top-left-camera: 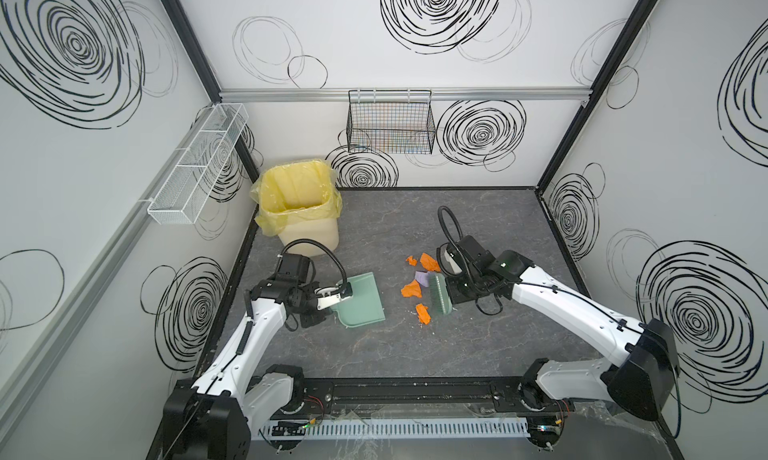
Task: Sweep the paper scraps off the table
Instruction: 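Lift the brush with the right gripper to the far side of the scraps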
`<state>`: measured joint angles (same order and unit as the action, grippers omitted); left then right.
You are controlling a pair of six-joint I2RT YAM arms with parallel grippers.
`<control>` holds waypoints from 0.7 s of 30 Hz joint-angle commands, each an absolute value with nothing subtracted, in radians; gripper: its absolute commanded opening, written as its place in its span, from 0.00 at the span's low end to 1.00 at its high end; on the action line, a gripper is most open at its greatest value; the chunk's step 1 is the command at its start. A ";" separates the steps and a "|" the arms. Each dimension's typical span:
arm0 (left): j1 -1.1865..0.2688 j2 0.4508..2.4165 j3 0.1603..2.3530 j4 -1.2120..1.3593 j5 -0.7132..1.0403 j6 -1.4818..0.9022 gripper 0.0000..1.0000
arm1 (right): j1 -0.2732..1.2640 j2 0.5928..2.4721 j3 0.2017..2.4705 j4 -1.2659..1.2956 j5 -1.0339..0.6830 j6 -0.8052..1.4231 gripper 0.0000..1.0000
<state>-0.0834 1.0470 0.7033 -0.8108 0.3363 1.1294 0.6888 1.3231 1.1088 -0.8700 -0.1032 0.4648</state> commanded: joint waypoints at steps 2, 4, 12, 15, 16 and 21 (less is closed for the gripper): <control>-0.115 1.044 0.683 -0.786 0.340 1.090 0.00 | 0.674 1.324 1.202 -0.891 -0.075 0.430 0.00; -0.134 1.056 0.680 -0.773 0.325 1.073 0.00 | 0.670 1.318 1.236 -0.905 -0.090 0.417 0.00; -0.206 1.130 0.684 -0.730 0.295 1.000 0.00 | 0.645 1.235 1.291 -0.853 -0.039 0.379 0.00; -0.241 1.164 0.685 -0.708 0.286 0.957 0.00 | 0.600 1.245 1.328 -0.842 -0.016 0.376 0.00; -0.259 1.174 0.686 -0.703 0.278 0.940 0.00 | 0.592 1.260 1.346 -0.853 0.036 0.373 0.00; -0.345 1.226 0.699 -0.667 0.202 0.866 0.00 | 0.572 1.407 1.433 -0.958 0.348 0.367 0.00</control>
<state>-0.3141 1.2034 0.6891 -0.7040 0.2417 0.9314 0.5804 1.3342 1.3956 -0.8928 0.1349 0.3820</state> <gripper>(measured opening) 0.288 0.106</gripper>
